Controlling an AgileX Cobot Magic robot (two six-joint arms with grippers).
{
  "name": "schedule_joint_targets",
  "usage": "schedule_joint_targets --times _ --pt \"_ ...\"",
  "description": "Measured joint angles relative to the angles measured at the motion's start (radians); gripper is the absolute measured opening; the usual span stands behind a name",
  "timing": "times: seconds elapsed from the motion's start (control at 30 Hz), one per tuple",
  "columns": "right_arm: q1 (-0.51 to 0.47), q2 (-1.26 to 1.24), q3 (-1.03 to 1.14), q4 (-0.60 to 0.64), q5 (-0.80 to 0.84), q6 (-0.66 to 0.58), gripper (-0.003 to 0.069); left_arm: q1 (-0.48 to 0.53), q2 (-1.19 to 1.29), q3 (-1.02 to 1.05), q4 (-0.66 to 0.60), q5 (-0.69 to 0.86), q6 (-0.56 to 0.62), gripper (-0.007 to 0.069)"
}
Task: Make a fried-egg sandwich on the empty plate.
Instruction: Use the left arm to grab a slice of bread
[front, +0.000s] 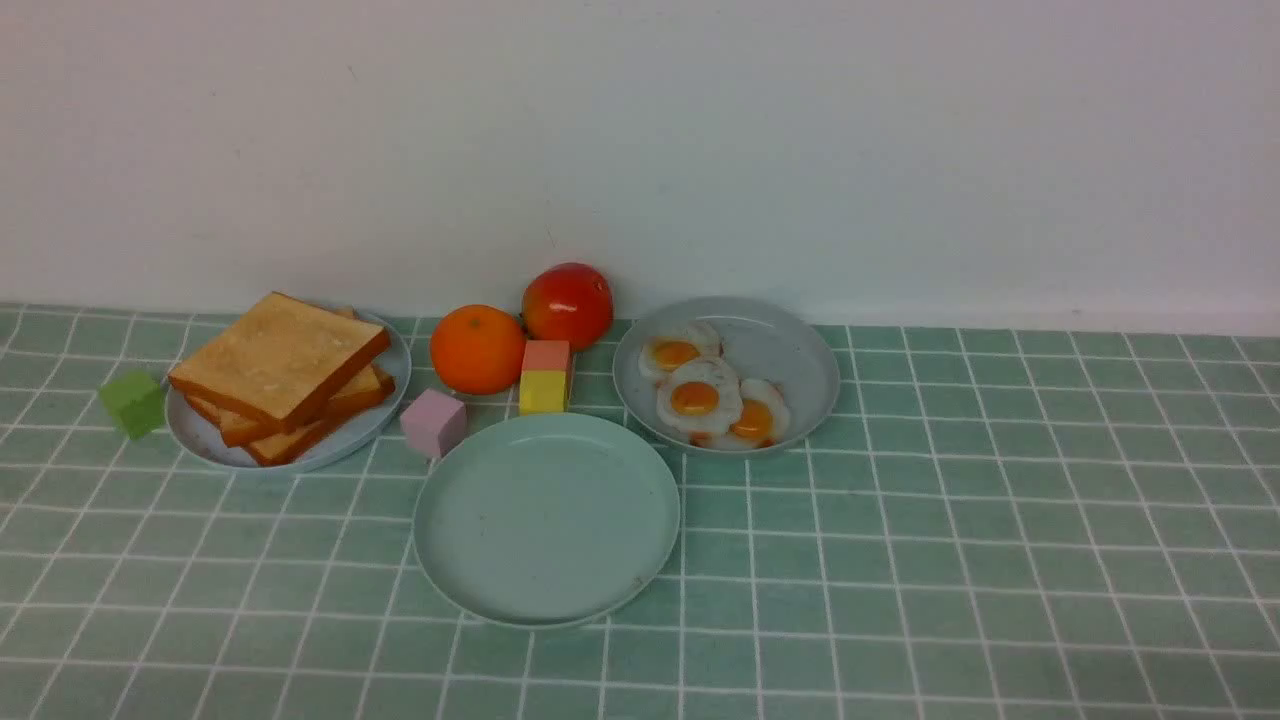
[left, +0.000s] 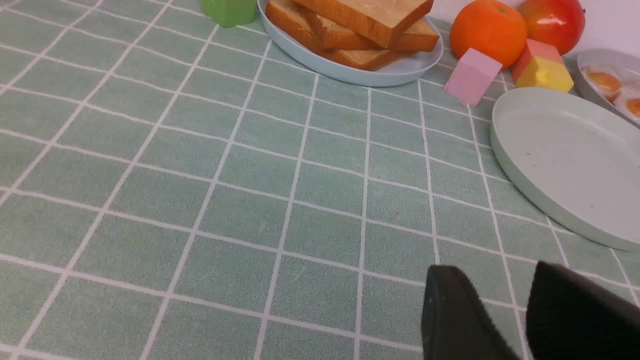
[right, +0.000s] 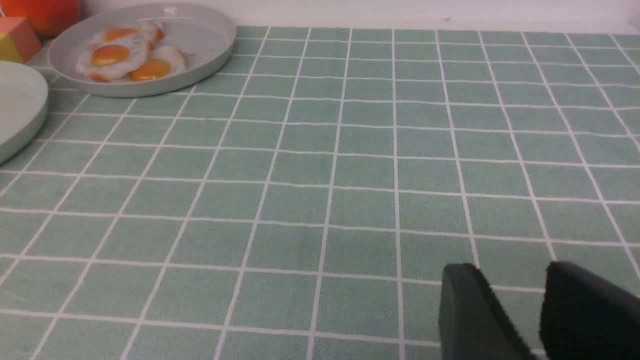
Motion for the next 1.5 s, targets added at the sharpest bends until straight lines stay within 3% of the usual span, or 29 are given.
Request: schedule_joint_targets --times 0.93,1.13,1.23,1.37,1.5 --pt "0.0 0.0 0.0 -0.003 0.0 0.0 0.0239 0.0 0.0 0.0 -0.014 -0.042 -0.009 0.0237" --pt "0.0 0.0 0.0 -0.003 0.0 0.0 0.0239 0.0 0.0 0.0 -0.323 -0.225 -0.245 0.0237" --pt "0.0 0.0 0.0 -0.003 0.0 0.0 0.0239 0.0 0.0 0.0 -0.391 -0.278 -0.296 0.0237" --pt "0.0 0.0 0.0 -0.003 0.0 0.0 0.0239 0.0 0.0 -0.019 -0.41 -0.275 -0.296 0.023" --pt "0.0 0.0 0.0 -0.004 -0.001 0.0 0.0239 0.0 0.066 -0.18 -0.379 -0.134 -0.17 0.0137"
